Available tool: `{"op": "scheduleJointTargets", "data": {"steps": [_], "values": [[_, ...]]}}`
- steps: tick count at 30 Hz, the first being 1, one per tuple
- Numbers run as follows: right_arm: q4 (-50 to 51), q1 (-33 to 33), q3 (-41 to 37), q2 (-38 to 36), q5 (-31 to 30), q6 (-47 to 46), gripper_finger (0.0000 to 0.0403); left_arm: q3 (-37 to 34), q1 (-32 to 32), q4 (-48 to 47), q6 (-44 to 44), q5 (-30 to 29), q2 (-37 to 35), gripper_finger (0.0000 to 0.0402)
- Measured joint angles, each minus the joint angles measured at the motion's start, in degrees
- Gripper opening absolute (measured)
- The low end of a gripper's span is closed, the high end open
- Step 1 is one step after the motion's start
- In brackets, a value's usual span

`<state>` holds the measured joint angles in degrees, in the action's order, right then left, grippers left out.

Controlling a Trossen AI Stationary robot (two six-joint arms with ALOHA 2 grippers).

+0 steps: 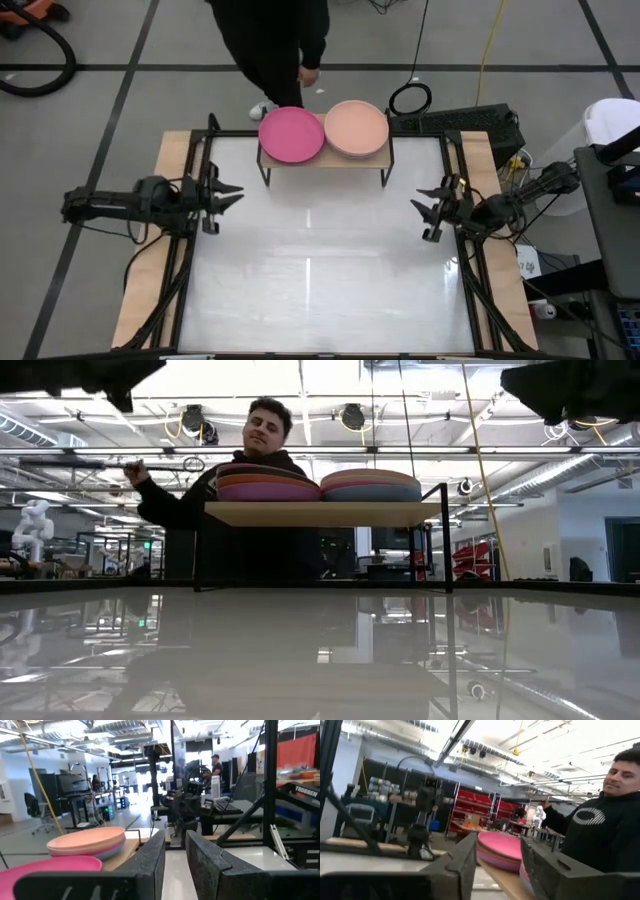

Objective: Place and stack plates onto a shelf
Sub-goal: Return to Home Position

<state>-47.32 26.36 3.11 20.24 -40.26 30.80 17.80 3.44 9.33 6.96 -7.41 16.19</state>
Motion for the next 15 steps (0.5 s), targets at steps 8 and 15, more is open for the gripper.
{"op": "scheduleJointTargets", "data": {"steps": [8, 15], "values": [[4.6, 0.0, -2.0, -0.3, 1.7, -4.8, 0.0045, -10.2, 0.0, 7.8, -2.0, 0.1, -3.7, 0.0081], [6.5, 0.0, -2.1, -0.4, 6.0, -6.1, 0.0008, -15.4, 0.0, 7.6, -2.4, 0.1, -10.1, 0.0081]]}}
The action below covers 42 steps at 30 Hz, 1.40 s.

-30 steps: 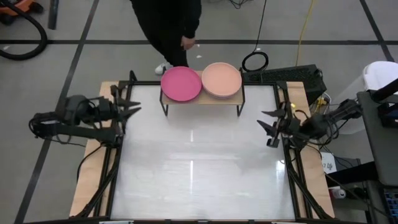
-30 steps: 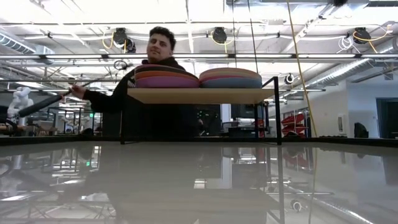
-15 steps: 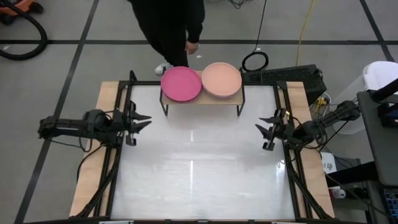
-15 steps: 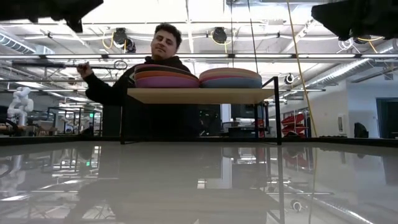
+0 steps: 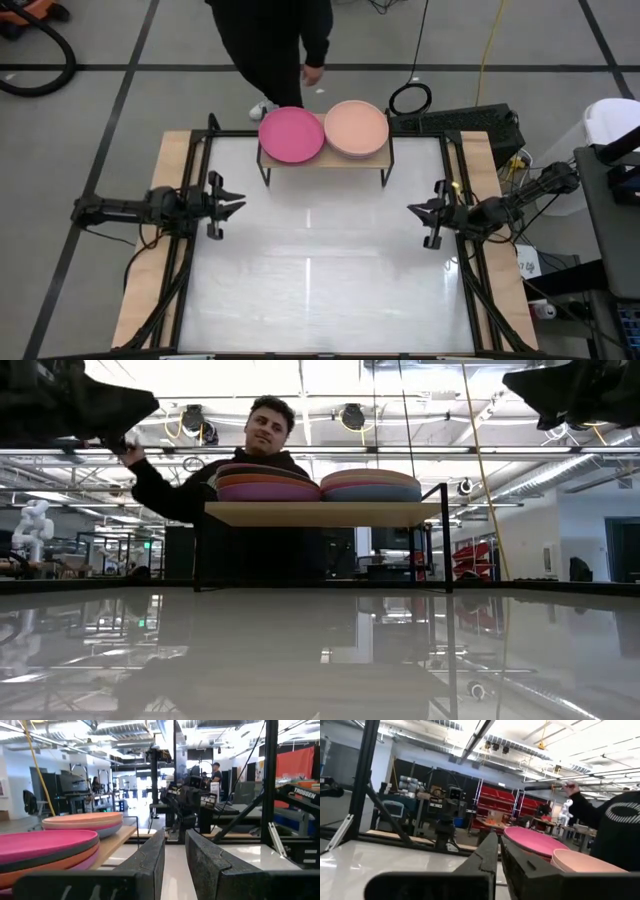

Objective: Place and stack plates onto a shelf
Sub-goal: Return to Home Position

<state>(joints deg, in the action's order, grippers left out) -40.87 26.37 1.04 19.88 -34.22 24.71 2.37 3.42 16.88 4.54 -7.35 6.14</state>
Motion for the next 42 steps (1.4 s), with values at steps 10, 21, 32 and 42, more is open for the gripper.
{"op": "scheduleJointTargets", "data": {"steps": [10, 21, 32, 42], "values": [[5.2, 0.0, -0.1, 0.0, -0.8, -1.5, 0.0003, -1.8, 0.0, -8.2, -1.7, 0.0, -5.9, 0.0081], [7.8, 0.0, -0.2, 0.0, -12.2, -2.7, 0.0004, -1.8, 0.0, -9.8, -1.9, -0.2, -5.8, 0.0081], [7.7, 0.0, -0.2, 0.0, -12.1, -3.0, 0.0004, -1.8, 0.0, -9.8, -0.2, -0.2, -5.8, 0.0081], [7.7, 0.0, -0.2, 0.0, -12.1, -3.0, 0.0004, -1.8, 0.0, -9.8, -0.3, -0.2, -5.8, 0.0081]]}}
